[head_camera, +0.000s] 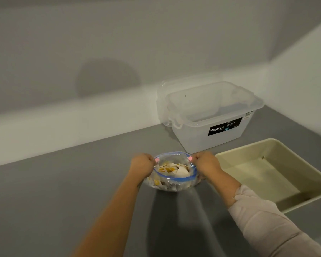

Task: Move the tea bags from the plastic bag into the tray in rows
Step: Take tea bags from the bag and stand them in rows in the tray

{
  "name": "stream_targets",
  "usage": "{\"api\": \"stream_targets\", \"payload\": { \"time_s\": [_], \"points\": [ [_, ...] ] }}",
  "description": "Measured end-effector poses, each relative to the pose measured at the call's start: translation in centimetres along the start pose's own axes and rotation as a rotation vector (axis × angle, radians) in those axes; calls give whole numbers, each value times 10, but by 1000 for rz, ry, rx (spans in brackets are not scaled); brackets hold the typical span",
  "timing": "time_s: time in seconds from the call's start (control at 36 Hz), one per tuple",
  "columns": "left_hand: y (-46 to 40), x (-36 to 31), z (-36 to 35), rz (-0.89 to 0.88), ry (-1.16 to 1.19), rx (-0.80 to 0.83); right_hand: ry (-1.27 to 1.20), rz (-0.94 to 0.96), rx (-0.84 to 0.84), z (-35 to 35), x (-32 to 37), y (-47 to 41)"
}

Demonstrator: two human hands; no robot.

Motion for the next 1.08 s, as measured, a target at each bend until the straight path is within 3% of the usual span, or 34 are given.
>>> {"api": "stream_targets", "payload": {
  "time_s": [0.08,0.17,0.31,0.44,0.64,0.75,0.94,1.0,1.08],
  "points": [
    [6,3,-8,164,509,98,-367,-151,81,-6,-6,0],
    [11,4,-13,329,916,179,-565,-241,150,-9,-7,3],
    [11,12,-16,419,1237,258,-739,-390,247,-12,-7,2],
    [10,17,-19,415,1304,273,-822,-454,265,-21,-7,3],
    [7,24,-26,403,1080,25,-744,-298,219,-29,-9,9],
    [9,24,-25,391,1022,48,-631,-238,222,-30,-8,4],
    [7,33,-20,458,951,241,-383,-125,149,-23,-12,-2],
    [6,30,-19,449,898,245,-300,-167,205,-23,-13,3],
    [-3,23,-13,363,817,130,-177,-182,480,-26,-9,22]
  ]
}}
Point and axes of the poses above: each hand's wrist, its own y-axis away from the middle knuckle, its own z-axis out of the back of the hand, x = y × z, the point moved 3 cm from there along -y, towards the middle knuckle, and after that the axes turned 4 degrees about -z, right-handed, at the moved point
